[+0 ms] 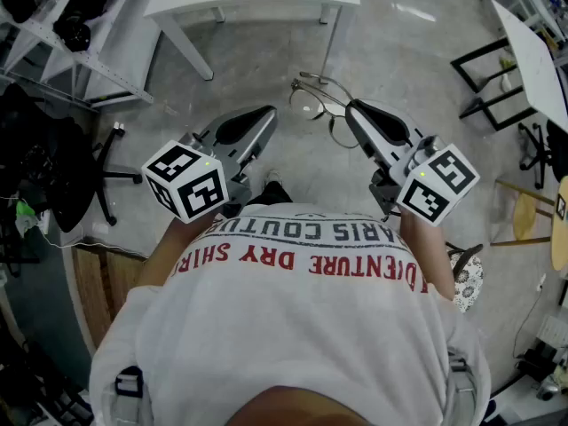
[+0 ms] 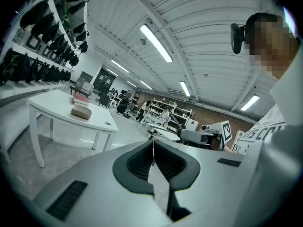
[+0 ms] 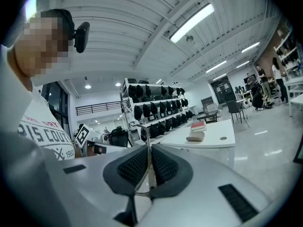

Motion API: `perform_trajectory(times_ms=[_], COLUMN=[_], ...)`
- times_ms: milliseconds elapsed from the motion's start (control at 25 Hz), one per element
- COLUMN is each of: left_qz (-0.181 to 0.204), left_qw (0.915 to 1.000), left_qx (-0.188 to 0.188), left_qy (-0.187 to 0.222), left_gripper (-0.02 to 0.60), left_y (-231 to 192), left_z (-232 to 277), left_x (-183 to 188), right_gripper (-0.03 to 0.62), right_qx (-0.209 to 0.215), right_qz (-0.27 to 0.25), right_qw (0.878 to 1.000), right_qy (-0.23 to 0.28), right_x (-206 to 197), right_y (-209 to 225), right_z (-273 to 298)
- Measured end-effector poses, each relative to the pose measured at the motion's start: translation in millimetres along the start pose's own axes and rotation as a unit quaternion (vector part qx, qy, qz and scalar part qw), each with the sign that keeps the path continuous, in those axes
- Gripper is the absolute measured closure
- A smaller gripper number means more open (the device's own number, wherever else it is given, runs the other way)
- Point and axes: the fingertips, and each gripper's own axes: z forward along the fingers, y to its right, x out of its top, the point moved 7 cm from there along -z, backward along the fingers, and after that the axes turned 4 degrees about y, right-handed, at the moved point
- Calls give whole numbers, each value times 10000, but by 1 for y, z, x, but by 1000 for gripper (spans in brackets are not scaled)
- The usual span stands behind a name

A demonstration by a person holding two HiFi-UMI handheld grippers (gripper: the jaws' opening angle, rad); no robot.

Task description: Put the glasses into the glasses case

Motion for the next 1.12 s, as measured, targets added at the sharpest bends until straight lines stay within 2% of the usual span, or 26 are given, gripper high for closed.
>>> perform_trajectory(times_ms=[400,1120], left_qz=[96,172], left_qw=[9999,9998], left_qx=[-43,-44], left_qy=[57,34], left_gripper=[552,552], left_y=[21,8], left_z=[1,25], left_x=[-5,-7], right_gripper=[559,559], right_qx=[-38,-114], right_qz=[-55,52], right_qw=[9999,9996], right_qy=[97,236], right_x=[3,1], right_y=[-7,25], right_z=[-23,-19])
